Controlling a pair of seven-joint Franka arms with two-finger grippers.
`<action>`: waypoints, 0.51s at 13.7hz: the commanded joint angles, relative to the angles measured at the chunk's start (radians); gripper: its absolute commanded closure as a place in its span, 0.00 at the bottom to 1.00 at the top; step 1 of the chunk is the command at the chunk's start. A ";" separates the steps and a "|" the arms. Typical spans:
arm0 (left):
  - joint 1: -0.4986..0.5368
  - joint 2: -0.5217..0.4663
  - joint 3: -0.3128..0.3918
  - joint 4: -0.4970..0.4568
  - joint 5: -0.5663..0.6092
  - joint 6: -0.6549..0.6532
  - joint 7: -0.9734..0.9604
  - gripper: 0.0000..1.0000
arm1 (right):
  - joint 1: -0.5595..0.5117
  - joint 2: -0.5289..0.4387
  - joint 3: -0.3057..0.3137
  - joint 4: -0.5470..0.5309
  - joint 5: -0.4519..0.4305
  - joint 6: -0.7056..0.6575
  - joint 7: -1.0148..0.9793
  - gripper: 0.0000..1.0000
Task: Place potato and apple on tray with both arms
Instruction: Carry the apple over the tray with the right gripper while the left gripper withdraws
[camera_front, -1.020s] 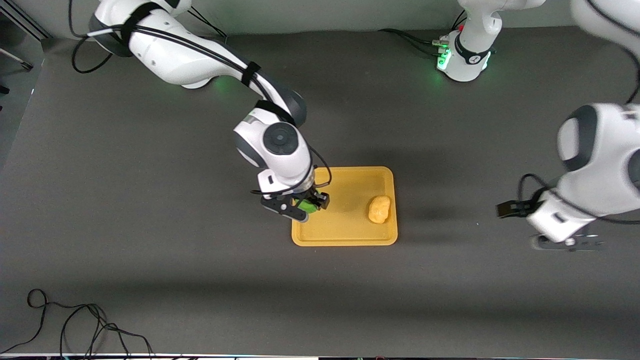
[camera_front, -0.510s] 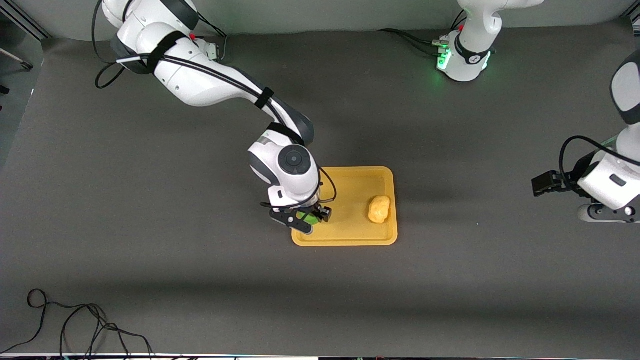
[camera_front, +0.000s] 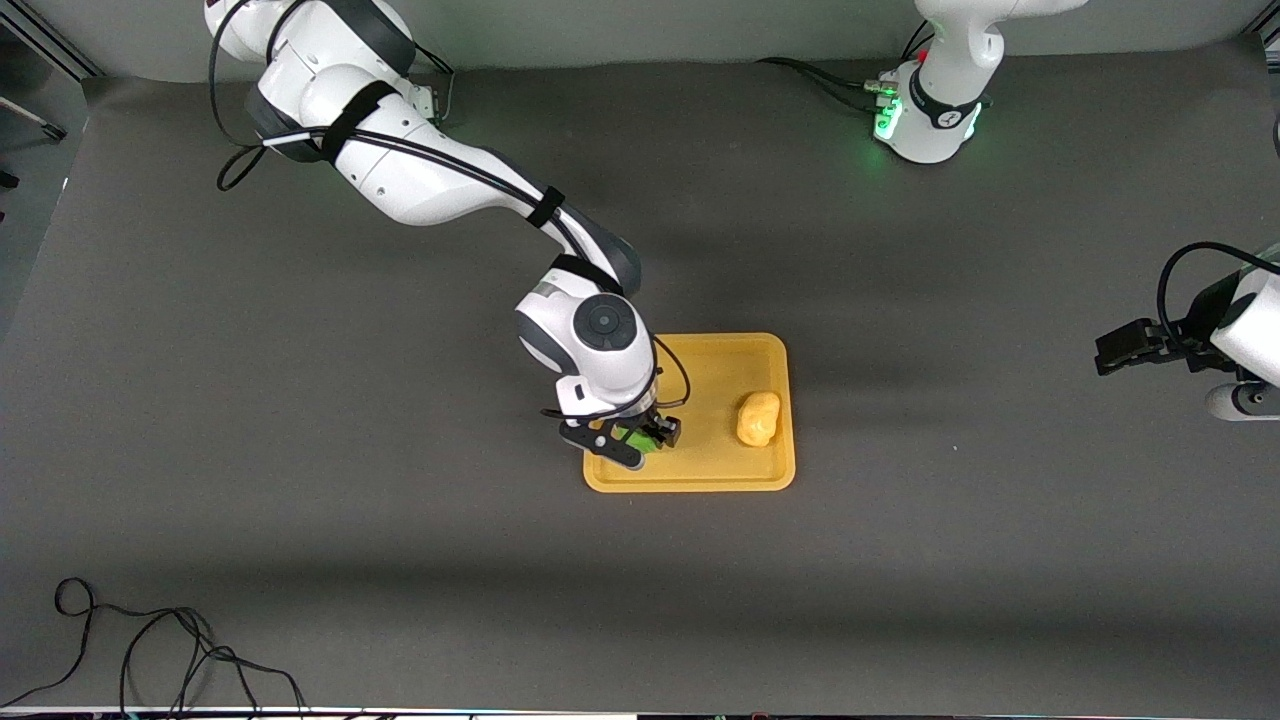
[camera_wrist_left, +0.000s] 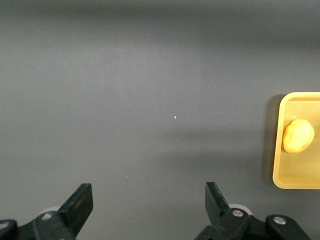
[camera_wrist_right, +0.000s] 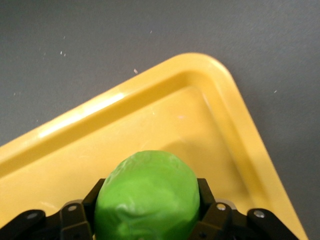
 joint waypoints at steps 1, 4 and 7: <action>0.008 -0.019 -0.003 -0.028 -0.009 -0.004 0.021 0.00 | 0.022 0.044 -0.007 0.039 -0.021 0.036 0.031 0.74; 0.016 -0.026 -0.003 -0.054 -0.009 -0.003 0.058 0.00 | 0.053 0.075 -0.010 0.062 -0.019 0.079 0.028 0.74; 0.022 -0.026 -0.003 -0.053 -0.012 -0.001 0.060 0.00 | 0.053 0.075 -0.007 0.066 -0.016 0.076 0.025 0.69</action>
